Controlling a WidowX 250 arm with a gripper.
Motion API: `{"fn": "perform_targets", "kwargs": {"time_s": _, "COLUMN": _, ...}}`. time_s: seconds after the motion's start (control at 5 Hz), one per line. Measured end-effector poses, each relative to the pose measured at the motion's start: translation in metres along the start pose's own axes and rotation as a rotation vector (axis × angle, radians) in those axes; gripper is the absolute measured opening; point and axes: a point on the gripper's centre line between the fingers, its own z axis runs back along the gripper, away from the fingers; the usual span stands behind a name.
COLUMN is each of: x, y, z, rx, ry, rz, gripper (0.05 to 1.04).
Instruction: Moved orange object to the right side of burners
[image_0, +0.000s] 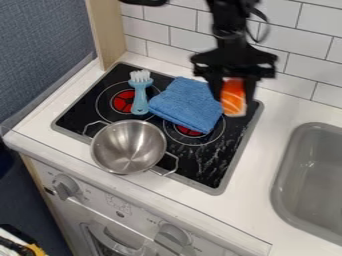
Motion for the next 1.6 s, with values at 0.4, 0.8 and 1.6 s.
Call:
{"fn": "perform_targets", "kwargs": {"time_s": 0.4, "x": -0.004, "y": -0.018, "z": -0.038, "rx": 0.046, "ry": 0.042, "rz": -0.031, "gripper": 0.583}}
{"fn": "perform_targets", "kwargs": {"time_s": 0.8, "x": -0.011, "y": -0.034, "z": -0.053, "rx": 0.113, "ry": 0.059, "rz": -0.085, "gripper": 0.583}}
{"fn": "perform_targets", "kwargs": {"time_s": 1.6, "x": -0.006, "y": -0.035, "z": -0.035, "rx": 0.146, "ry": 0.052, "rz": -0.053, "gripper": 1.001}}
